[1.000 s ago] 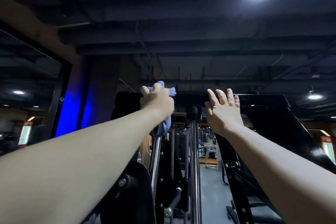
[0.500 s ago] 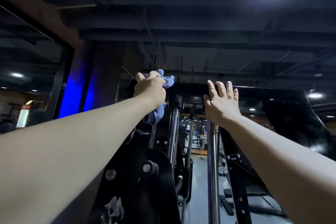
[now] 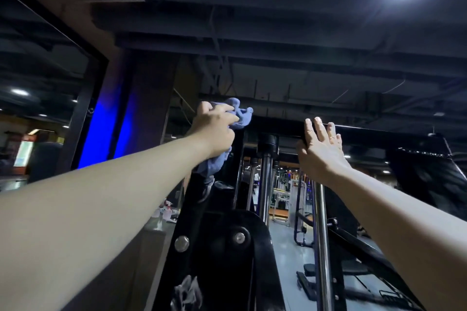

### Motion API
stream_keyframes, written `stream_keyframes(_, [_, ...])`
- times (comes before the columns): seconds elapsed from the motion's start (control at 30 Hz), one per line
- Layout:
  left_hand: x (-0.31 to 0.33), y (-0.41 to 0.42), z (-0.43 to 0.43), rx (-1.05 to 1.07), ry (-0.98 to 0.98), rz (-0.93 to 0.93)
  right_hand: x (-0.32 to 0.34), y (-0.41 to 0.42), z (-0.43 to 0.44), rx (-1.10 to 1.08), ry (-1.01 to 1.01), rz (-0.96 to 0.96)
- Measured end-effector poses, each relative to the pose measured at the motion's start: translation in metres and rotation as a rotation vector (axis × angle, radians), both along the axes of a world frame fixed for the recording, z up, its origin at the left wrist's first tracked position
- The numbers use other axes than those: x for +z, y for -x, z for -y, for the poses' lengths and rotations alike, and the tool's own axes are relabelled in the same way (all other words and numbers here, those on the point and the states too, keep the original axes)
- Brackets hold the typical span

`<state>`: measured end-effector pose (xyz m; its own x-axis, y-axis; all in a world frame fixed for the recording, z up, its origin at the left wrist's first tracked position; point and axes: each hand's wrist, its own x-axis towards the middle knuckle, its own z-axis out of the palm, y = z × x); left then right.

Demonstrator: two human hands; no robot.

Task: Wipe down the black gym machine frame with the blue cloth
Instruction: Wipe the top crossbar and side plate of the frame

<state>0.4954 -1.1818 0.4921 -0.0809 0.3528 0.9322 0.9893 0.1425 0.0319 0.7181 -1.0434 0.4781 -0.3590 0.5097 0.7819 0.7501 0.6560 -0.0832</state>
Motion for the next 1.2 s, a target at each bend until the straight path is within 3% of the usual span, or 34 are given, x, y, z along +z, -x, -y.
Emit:
stream_keyframes(0.13, [-0.030,0.008,0.013,-0.247,0.069,-0.190,-0.001,0.023,0.016,0.054,-0.008,0.014])
stream_keyframes(0.3, [-0.055,0.033,0.037,-0.408,0.265,-0.408,-0.002,0.044,0.033,0.027,0.036,-0.043])
stream_keyframes(0.47, [-0.015,0.034,0.016,-0.310,0.085,-0.113,-0.009,0.058,0.048,0.056,0.073,-0.037])
stream_keyframes(0.57, [-0.018,0.022,0.009,-0.254,0.010,-0.071,-0.013,0.064,0.059,0.080,0.102,-0.031])
stream_keyframes(0.77, [-0.057,0.020,0.024,-0.436,0.117,-0.142,-0.038,0.080,0.100,0.481,0.029,-0.015])
stream_keyframes(0.9, [-0.066,0.028,0.038,-0.657,0.219,-0.084,-0.050,0.088,0.130,0.514,0.166,-0.037])
stream_keyframes(0.97, [-0.070,0.031,0.044,-0.888,0.121,0.160,-0.054,0.092,0.139,0.460,0.219,-0.068])
stream_keyframes(1.0, [-0.073,0.034,0.049,-0.904,0.045,0.271,-0.060,0.096,0.141,0.422,0.266,-0.080])
stream_keyframes(1.07, [-0.079,0.043,0.051,-0.788,-0.021,0.316,-0.076,0.101,0.145,0.346,0.310,-0.041])
stream_keyframes(1.2, [-0.079,0.050,0.051,-0.499,0.077,0.114,-0.089,0.115,0.147,0.172,0.112,0.046])
